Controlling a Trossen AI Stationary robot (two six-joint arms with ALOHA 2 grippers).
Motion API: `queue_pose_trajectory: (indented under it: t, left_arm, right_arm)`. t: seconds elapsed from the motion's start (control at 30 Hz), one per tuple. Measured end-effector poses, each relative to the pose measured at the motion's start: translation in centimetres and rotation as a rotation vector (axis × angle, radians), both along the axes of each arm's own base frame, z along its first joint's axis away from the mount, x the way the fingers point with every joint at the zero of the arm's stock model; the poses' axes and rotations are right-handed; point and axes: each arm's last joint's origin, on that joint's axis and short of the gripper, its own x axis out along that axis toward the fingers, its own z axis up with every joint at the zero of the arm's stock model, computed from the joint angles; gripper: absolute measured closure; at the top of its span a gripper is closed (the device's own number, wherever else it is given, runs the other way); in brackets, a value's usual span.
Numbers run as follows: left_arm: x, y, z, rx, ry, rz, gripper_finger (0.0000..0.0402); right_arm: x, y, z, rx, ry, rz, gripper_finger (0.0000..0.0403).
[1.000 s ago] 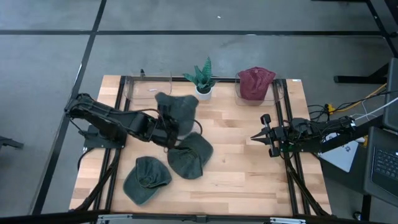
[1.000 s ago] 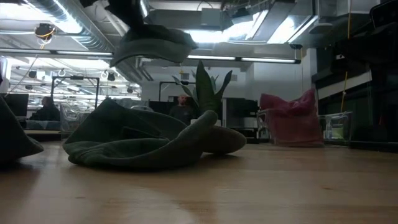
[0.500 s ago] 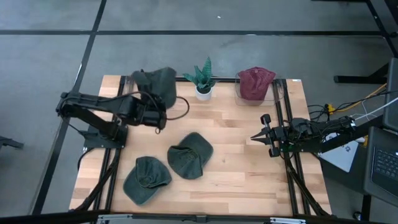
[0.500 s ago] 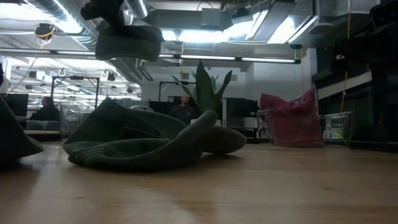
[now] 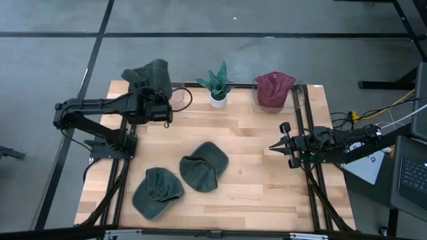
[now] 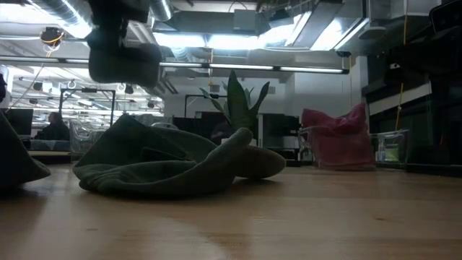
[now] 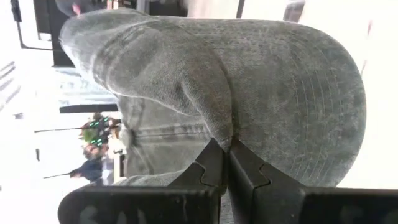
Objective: Pick & Place hat
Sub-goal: Put the right black cap into the left transparent bin
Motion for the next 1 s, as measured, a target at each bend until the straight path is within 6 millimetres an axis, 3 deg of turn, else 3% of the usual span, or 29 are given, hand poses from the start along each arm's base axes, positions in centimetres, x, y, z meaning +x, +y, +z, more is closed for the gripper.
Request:
queue_pose_trajectory:
  t: [0.63,0.77,1.0]
  left_arm:
    - [2.9,4.5,-6.8,0.046,0.175,0.014,0.0398]
    - [2.8,5.6,-7.4,0.028,0.216,0.049,0.0398]
    - [2.4,7.4,-7.5,-0.02,0.128,0.126,0.0398]
  right_arm:
    - [0.0,0.0,0.0,0.0,0.0,0.0,0.0377]
    - [0.0,0.0,0.0,0.0,0.0,0.0,0.0377]
    - [0.0,0.0,0.0,0.0,0.0,0.0,0.0377]
